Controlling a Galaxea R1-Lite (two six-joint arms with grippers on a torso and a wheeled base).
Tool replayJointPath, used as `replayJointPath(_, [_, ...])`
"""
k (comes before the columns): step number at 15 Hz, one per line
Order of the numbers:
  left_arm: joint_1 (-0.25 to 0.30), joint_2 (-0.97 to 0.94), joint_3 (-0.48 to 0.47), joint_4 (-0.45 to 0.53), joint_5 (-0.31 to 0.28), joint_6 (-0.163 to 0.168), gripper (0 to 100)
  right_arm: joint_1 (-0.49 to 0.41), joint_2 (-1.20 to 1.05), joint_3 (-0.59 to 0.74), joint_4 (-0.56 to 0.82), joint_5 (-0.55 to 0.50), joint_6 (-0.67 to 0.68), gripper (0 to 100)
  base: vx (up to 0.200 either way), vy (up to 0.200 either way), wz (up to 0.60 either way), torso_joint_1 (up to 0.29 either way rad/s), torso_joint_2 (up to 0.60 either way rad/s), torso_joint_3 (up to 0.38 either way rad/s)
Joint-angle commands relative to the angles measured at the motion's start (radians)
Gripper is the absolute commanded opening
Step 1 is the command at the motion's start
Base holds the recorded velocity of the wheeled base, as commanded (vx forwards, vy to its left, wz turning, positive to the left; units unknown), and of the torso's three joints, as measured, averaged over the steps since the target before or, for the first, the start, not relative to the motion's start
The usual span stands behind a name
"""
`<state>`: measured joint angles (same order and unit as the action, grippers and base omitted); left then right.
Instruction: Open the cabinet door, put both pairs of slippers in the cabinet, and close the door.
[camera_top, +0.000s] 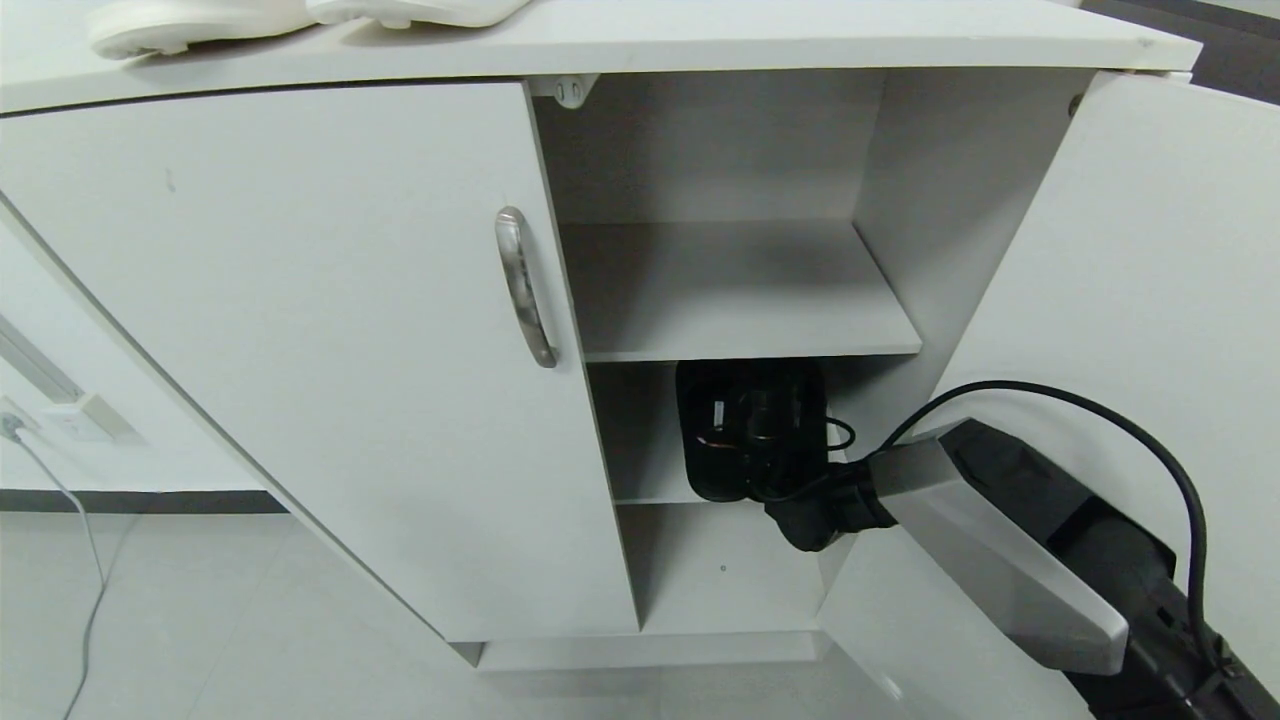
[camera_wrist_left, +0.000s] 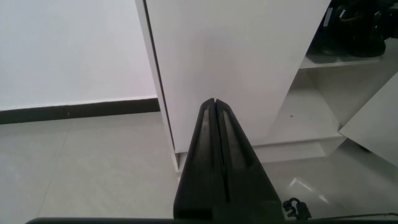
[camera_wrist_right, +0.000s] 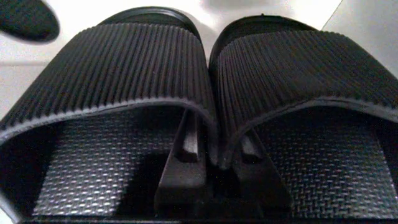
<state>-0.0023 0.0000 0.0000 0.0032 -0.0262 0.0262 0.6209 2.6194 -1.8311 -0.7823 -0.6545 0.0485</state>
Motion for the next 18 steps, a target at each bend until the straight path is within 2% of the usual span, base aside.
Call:
replayJointPath(1, [0.001,0.0,0.0,0.0,0.0,0.0,0,0.002,0.044,-0.028,-0.002,-0.001,0.001,0,0.0,0.0,0.0,0.0,0.0,0.0])
replayJointPath(7, [-0.001,0.0,0.0,0.0,0.006,0.0,0,0.007,0.077,-0.096,0.012,-0.004,0.007,0,0.0,0.0,0.0,0.0,0.0,0.0])
replayJointPath(8, [0.001,0.0,0.0,0.0,0.006,0.0,0,0.007,0.079,-0.096,0.014,-0.004,0.007,100,0.0,0.0,0.0,0.0,0.0,0.0])
replayJointPath(13, [0.001,0.0,0.0,0.0,0.006,0.0,0,0.008,0.073,-0.06,0.003,-0.005,0.005,100,0.0,0.0,0.0,0.0,0.0,0.0])
replayJointPath(15, [0.001,0.0,0.0,0.0,0.006,0.0,0,0.019,0.022,0.027,-0.034,-0.005,0.002,100,0.0,0.0,0.0,0.0,0.0,0.0])
replayJointPath(18, [0.001,0.002,0.0,0.0,0.0,0.0,0,0.065,-0.114,0.254,-0.126,-0.005,0.002,100,0.0,0.0,0.0,0.0,0.0,0.0])
